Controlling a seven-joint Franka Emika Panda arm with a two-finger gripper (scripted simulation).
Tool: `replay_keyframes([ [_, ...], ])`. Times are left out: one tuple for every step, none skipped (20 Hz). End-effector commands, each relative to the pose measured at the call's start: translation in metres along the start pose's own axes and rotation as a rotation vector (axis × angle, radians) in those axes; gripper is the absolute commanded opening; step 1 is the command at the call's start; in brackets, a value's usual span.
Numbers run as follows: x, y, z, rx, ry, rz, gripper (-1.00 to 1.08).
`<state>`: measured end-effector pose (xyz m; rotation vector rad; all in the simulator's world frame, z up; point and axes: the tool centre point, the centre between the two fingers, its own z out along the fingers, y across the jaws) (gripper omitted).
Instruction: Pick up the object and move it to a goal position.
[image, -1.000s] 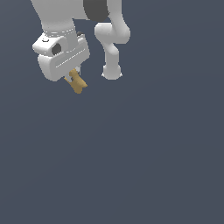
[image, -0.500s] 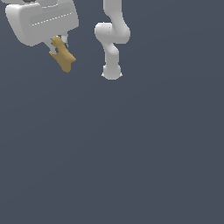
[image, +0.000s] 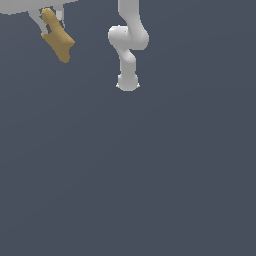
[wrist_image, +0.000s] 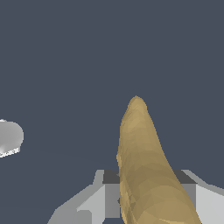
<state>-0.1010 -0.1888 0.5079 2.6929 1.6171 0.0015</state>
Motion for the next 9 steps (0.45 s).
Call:
replay_keyframes([
  [-0.002, 0.001, -0.009, 0.001, 0.000, 0.000, -1.00],
  [-0.003, 0.001, -0.012, 0.001, 0.000, 0.000, -1.00],
  [-0.003, 0.002, -0.014, 0.001, 0.000, 0.000, -1.00],
  [-0.003, 0.002, -0.016, 0.001, 0.000, 0.000, -1.00],
  [-0.004, 0.002, -0.017, 0.001, 0.000, 0.000, -1.00],
  [-0.004, 0.002, -0.018, 0.001, 0.000, 0.000, -1.00],
  [-0.004, 0.002, -0.019, 0.001, 0.000, 0.000, -1.00],
  [-0.004, 0.002, -0.019, 0.001, 0.000, 0.000, -1.00],
  [-0.004, 0.002, -0.020, 0.001, 0.000, 0.000, -1.00],
])
